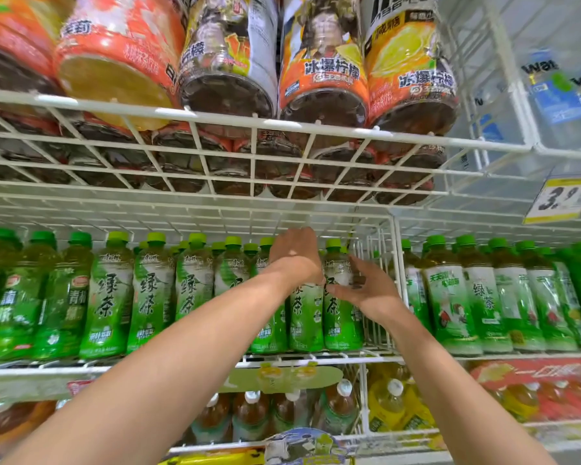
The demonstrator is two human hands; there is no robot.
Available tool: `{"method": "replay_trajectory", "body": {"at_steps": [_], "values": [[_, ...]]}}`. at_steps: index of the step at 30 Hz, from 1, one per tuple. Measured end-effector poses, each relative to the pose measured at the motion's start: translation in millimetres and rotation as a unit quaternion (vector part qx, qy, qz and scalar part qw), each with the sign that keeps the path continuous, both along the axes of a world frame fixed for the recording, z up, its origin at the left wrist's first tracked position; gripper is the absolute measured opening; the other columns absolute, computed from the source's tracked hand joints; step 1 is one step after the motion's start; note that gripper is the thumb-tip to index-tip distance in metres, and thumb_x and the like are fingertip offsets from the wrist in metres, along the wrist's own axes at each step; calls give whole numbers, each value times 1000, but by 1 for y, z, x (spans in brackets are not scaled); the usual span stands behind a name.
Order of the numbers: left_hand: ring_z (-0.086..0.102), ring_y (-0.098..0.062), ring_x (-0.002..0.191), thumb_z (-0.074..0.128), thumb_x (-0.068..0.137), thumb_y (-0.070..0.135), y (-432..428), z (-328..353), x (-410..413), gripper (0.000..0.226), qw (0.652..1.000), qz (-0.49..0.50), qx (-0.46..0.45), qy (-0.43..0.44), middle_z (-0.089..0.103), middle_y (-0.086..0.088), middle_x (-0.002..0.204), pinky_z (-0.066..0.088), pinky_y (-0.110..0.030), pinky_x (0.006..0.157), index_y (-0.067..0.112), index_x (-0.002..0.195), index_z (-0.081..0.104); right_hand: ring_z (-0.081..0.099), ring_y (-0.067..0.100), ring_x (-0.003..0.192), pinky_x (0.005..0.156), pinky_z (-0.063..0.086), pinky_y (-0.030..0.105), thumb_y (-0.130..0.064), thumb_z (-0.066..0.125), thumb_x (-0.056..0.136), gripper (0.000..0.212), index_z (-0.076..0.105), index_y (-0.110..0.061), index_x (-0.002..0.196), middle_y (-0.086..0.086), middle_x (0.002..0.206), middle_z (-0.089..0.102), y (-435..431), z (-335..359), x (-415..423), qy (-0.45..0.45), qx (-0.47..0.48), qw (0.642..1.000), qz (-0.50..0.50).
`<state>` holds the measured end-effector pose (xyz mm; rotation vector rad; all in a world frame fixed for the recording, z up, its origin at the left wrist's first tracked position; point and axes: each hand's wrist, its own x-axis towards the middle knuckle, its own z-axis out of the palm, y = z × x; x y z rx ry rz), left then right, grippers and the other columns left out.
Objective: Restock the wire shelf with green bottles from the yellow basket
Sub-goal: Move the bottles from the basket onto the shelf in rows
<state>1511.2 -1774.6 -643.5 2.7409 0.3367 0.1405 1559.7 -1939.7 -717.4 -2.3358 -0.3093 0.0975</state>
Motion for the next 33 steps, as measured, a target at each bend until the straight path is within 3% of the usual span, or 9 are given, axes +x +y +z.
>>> {"method": "replay_trajectory", "body": {"at_steps": [3,7,11,14,17,21,24,29,33], "values": [[65,-26,108,89,74,36,-1,-5,7,58,1000,-2,19,-9,68,-9,118,51,-31,80,9,118,64,41,28,143,116,39,42,-68,84,62,110,33,-39,154,5,164,28,-2,-4,4,-4,-7,1000,0],[56,-34,121,88,77,28,0,-19,8,59,999,13,45,-27,47,-21,137,50,-34,94,7,125,62,42,24,141,110,34,26,-57,84,72,101,34,-33,155,3,161,35,0,-4,3,-16,-20,1000,-5],[57,-34,120,88,78,30,7,-21,3,56,999,-3,24,-37,54,-16,132,51,-36,92,8,122,62,39,23,143,104,30,19,-51,84,75,97,34,-31,156,2,161,35,1,-5,4,-16,-20,1000,-10],[60,-31,112,84,81,33,9,-20,-5,44,999,-7,0,-48,56,-13,127,52,-32,88,9,110,63,43,24,141,110,34,25,-52,84,74,100,32,-31,156,1,161,34,4,0,-1,-4,-30,999,-15],[64,-23,102,76,88,39,23,-21,-16,36,996,-40,-60,-53,62,-3,103,49,-22,74,8,99,63,49,25,136,109,40,30,-50,83,77,100,31,-23,157,3,158,40,8,11,-8,1,-62,998,-9],[59,-24,121,67,94,41,58,-6,-42,45,990,-78,-76,-87,60,-3,133,45,-31,104,19,133,62,45,28,139,115,40,39,-54,78,80,94,35,-17,155,8,157,41,17,31,-15,-38,-118,992,4],[60,-24,118,64,95,43,94,4,-54,47,995,-68,-16,-76,60,-4,135,47,-30,98,22,136,60,42,30,142,115,39,43,-57,69,86,82,39,-20,153,7,158,38,27,48,-18,-94,-120,988,13],[61,-32,114,60,96,46,135,3,-62,44,997,-52,54,-31,60,-9,125,53,-45,95,13,125,62,38,27,144,117,33,42,-55,57,96,70,37,-22,154,1,160,34,57,72,-23,-177,-194,963,67],[60,-29,115,62,95,43,141,-7,-56,48,997,-73,17,-12,57,-10,132,50,-39,96,12,132,58,40,30,143,116,36,44,-51,57,97,70,36,-19,155,5,162,31,79,68,-19,-156,-251,947,125]]}}
